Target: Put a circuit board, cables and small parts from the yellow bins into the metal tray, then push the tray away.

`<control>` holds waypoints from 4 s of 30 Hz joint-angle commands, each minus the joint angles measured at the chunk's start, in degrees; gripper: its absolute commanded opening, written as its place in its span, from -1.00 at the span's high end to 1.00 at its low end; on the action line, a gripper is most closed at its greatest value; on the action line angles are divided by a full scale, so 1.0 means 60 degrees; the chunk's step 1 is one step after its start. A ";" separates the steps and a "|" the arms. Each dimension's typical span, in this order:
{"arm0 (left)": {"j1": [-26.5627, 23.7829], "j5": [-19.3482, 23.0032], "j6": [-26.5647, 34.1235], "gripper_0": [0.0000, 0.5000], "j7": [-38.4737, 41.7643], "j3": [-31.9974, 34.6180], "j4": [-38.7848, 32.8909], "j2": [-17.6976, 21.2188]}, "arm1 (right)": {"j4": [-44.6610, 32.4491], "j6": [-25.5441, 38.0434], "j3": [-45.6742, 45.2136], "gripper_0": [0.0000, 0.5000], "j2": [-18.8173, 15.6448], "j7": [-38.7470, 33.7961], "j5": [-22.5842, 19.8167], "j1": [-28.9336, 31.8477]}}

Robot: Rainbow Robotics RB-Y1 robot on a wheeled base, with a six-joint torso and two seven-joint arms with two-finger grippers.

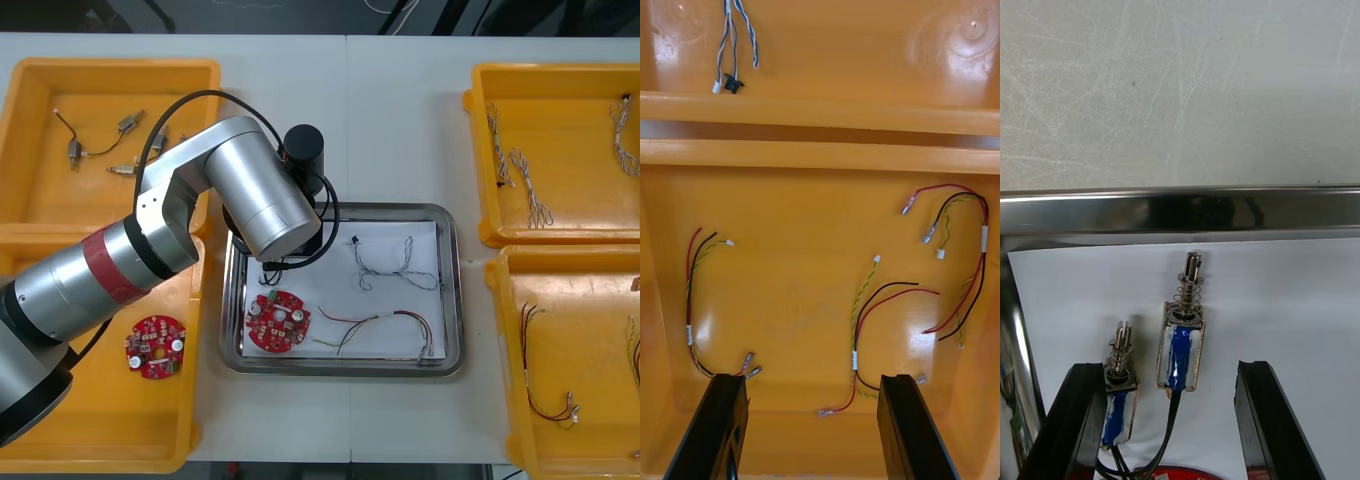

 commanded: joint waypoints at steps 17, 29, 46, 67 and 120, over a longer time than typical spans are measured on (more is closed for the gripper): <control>-0.0097 0.0694 0.1813 -1.00 0.0721 0.1506 -0.2244 0.0725 | -0.1540 -0.0794 0.1032 -1.00 -0.1067 0.0446 -0.0401 0.0072; -0.0170 0.2510 0.3286 -1.00 -0.0494 0.3805 -0.3035 0.1970 | -0.2624 -0.1116 0.3391 -1.00 -0.1126 0.0636 -0.1500 -0.2052; 0.0694 0.4342 0.3286 -1.00 -0.2457 0.5929 -0.3035 0.3933 | -0.2536 -0.1175 0.9602 -1.00 0.0002 0.1163 0.0273 -0.6623; 0.3448 0.4342 0.3286 -1.00 -0.3922 0.8478 -0.3577 0.4651 | -0.0192 -0.1028 1.4260 -1.00 0.3342 0.1676 0.2382 -0.8908; 0.6334 0.3682 0.3044 -1.00 -0.5870 1.0119 -0.5233 0.3684 | 0.1566 -0.2010 1.6999 -1.00 0.4675 0.1764 0.5180 -0.8146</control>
